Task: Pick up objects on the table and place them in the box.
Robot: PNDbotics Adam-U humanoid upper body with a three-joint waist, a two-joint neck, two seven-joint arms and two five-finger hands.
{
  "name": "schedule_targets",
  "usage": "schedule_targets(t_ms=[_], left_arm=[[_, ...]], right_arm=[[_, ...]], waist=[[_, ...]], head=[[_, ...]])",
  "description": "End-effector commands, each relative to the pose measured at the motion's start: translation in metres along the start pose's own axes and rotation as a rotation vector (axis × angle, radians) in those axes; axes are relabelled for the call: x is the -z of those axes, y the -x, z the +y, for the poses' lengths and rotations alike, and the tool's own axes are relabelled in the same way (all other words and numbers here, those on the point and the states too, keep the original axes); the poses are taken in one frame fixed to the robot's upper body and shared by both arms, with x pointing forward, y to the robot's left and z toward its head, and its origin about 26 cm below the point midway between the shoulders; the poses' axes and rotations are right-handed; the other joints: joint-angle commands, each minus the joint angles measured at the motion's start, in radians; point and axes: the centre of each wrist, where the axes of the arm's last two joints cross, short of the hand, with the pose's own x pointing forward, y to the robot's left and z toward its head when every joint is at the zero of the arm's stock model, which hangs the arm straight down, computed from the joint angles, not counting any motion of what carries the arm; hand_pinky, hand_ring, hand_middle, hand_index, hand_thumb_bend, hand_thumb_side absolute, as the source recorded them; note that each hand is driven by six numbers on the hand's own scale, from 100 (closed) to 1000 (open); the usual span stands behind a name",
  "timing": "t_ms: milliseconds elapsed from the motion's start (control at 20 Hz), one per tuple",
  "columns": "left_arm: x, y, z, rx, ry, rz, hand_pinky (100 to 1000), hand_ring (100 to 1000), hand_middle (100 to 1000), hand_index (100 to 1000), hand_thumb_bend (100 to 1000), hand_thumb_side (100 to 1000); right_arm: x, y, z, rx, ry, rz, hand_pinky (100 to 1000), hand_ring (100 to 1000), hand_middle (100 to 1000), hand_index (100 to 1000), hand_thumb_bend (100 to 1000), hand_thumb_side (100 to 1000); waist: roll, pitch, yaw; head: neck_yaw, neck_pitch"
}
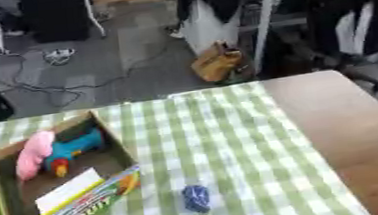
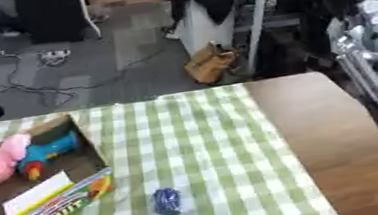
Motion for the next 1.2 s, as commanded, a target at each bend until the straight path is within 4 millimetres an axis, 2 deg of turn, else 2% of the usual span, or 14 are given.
schedule_targets(t_ms=[50, 200, 350, 550, 750, 950, 1200], left_arm=[[0.01, -0.004, 0.0, -0.017, 0.01, -0.046, 872, 919, 896, 926, 186, 1000], [0.009, -0.004, -0.001, -0.023, 0.017, -0.039, 872, 919, 895, 926, 186, 1000], [0.008, -0.004, -0.004, -0.034, 0.031, -0.032, 873, 919, 895, 926, 187, 1000], [0.007, -0.005, -0.005, -0.044, 0.046, -0.024, 873, 919, 895, 925, 188, 1000], [0.007, -0.005, -0.007, -0.054, 0.053, -0.019, 873, 919, 895, 925, 190, 1000], [0.006, -0.006, -0.008, -0.061, 0.058, -0.013, 873, 919, 896, 924, 193, 1000], [0.005, -0.006, -0.01, -0.069, 0.061, -0.006, 874, 919, 895, 921, 193, 1000]], right_arm=[[0.009, -0.012, -0.004, -0.125, -0.201, 0.032, 904, 902, 979, 1000, 100, 1000], [0.019, -0.015, 0.011, -0.205, -0.42, 0.052, 928, 916, 983, 1000, 100, 1000], [0.03, -0.01, 0.038, -0.278, -0.658, 0.061, 968, 943, 1000, 1000, 100, 1000], [0.045, -0.005, 0.069, -0.346, -0.867, 0.038, 1000, 973, 1000, 1000, 100, 1000], [0.059, 0.004, 0.097, -0.381, -1.024, 0.031, 1000, 988, 1000, 1000, 100, 1000], [0.071, 0.018, 0.138, -0.398, -1.179, 0.025, 1000, 997, 1000, 1000, 100, 1000], [0.07, 0.04, 0.182, -0.409, -1.268, 0.016, 1000, 1000, 1000, 1000, 100, 1000]], waist=[[-0.012, -0.033, 0.005], [-0.015, -0.04, 0.008], [-0.02, -0.047, 0.013], [-0.024, -0.054, 0.017], [-0.025, -0.06, 0.018], [-0.021, -0.063, 0.025], [-0.019, -0.057, 0.037]], head=[[-0.004, 0.002], [-0.005, 0.001], [-0.008, -0.001], [-0.012, 0.002], [-0.018, 0.007], [-0.029, 0.001], [-0.04, -0.003]])
